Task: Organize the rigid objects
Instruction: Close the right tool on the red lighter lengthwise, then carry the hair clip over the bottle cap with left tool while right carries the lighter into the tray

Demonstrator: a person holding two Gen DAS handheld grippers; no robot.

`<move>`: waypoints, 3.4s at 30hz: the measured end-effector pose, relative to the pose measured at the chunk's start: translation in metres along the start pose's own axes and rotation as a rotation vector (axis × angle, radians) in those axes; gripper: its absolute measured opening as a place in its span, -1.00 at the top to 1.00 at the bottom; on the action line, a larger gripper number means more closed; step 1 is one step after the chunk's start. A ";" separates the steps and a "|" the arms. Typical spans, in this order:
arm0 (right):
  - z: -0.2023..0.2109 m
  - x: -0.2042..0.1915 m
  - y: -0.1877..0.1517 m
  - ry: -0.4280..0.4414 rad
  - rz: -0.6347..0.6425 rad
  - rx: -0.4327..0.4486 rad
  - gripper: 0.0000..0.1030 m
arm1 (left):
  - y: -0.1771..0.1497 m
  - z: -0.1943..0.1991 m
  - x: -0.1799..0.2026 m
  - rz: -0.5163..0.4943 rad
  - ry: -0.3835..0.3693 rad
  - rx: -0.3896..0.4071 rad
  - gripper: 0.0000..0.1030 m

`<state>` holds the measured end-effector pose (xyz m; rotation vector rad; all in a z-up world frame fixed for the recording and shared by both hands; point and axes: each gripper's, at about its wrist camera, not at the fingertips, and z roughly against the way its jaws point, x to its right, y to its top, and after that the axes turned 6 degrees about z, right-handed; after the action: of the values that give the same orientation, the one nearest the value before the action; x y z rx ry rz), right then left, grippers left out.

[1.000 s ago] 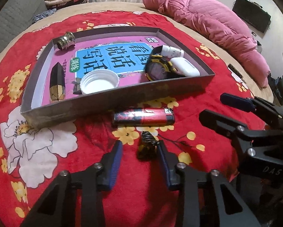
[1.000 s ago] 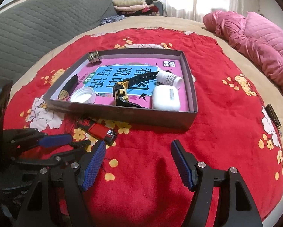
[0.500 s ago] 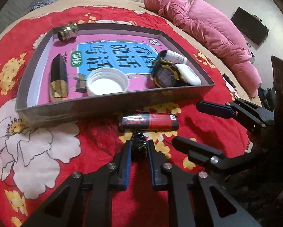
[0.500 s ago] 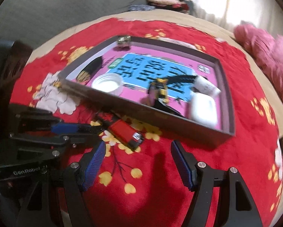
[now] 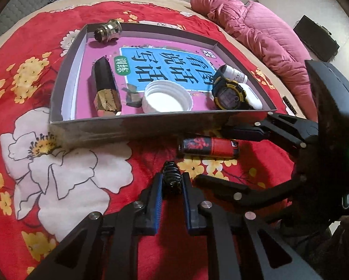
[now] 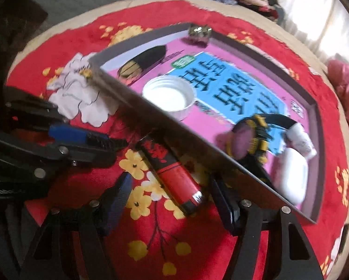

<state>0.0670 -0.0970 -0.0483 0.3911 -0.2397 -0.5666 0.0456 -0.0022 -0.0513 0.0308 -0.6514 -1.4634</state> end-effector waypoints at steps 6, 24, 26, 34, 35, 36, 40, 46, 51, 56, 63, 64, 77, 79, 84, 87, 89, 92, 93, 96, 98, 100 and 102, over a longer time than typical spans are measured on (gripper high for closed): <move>-0.005 0.008 -0.003 0.048 -0.052 0.014 -0.30 | -0.001 -0.001 0.000 0.004 0.004 0.000 0.70; 0.027 -0.013 -0.031 0.086 -0.171 0.097 0.80 | 0.000 0.001 -0.003 0.028 0.001 0.011 0.70; 0.030 -0.013 -0.036 0.096 -0.193 0.107 0.80 | 0.000 0.003 -0.004 0.036 -0.002 0.012 0.70; 0.068 0.005 -0.045 0.128 -0.318 0.239 0.80 | -0.001 0.024 -0.005 0.045 -0.008 0.081 0.70; 0.074 0.008 -0.045 0.123 -0.330 0.260 0.80 | 0.000 0.028 -0.004 0.046 -0.010 0.098 0.70; 0.081 0.011 -0.046 0.110 -0.341 0.282 0.80 | 0.001 0.033 -0.003 0.045 -0.010 0.119 0.70; 0.098 0.028 -0.049 0.055 -0.398 0.334 0.80 | 0.008 0.046 0.001 0.043 -0.009 0.191 0.70; 0.106 0.054 -0.054 -0.011 -0.487 0.360 0.80 | 0.024 0.043 0.006 0.042 0.016 0.231 0.70; 0.106 0.070 -0.058 -0.037 -0.536 0.357 0.80 | 0.033 0.036 0.010 0.017 0.070 0.269 0.70; 0.103 0.077 -0.061 -0.056 -0.560 0.352 0.80 | 0.041 0.026 0.007 0.017 0.065 0.263 0.70; 0.097 0.087 -0.058 -0.077 -0.566 0.352 0.80 | 0.046 0.014 0.009 0.016 0.049 0.252 0.70; 0.096 0.087 -0.057 -0.078 -0.563 0.348 0.80 | 0.047 0.013 0.009 0.016 0.049 0.251 0.70; 0.074 0.101 -0.054 -0.124 -0.599 0.283 0.80 | 0.052 -0.001 0.009 -0.006 0.051 0.238 0.70; 0.071 0.104 -0.054 -0.134 -0.606 0.271 0.80 | 0.051 -0.002 0.010 -0.019 0.058 0.240 0.70; 0.064 0.107 -0.052 -0.162 -0.609 0.246 0.80 | 0.052 -0.002 0.010 -0.021 0.054 0.241 0.70; 0.059 0.109 -0.051 -0.190 -0.609 0.222 0.80 | 0.052 -0.001 0.009 -0.023 0.069 0.246 0.70; 0.057 0.110 -0.051 -0.200 -0.609 0.211 0.80 | 0.052 0.000 0.008 -0.020 0.067 0.247 0.70; 0.056 0.111 -0.050 -0.206 -0.604 0.206 0.80 | 0.052 0.000 0.006 -0.013 0.068 0.248 0.70; 0.056 0.111 -0.050 -0.210 -0.601 0.203 0.80 | 0.053 0.000 0.006 -0.012 0.067 0.248 0.70; 0.055 0.111 -0.049 -0.216 -0.601 0.198 0.79 | 0.053 0.000 0.006 -0.015 0.069 0.247 0.70; 0.055 0.112 -0.050 -0.216 -0.606 0.198 0.79 | 0.053 0.000 0.005 -0.017 0.070 0.246 0.70; 0.055 0.112 -0.050 -0.212 -0.615 0.196 0.78 | 0.053 0.000 0.005 -0.016 0.069 0.246 0.70; 0.055 0.113 -0.051 -0.214 -0.618 0.195 0.78 | 0.053 0.000 0.006 -0.017 0.071 0.246 0.70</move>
<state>0.1180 -0.2160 -0.0076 0.5992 -0.3843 -1.2011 0.0934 -0.0002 -0.0281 0.2780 -0.7711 -1.3848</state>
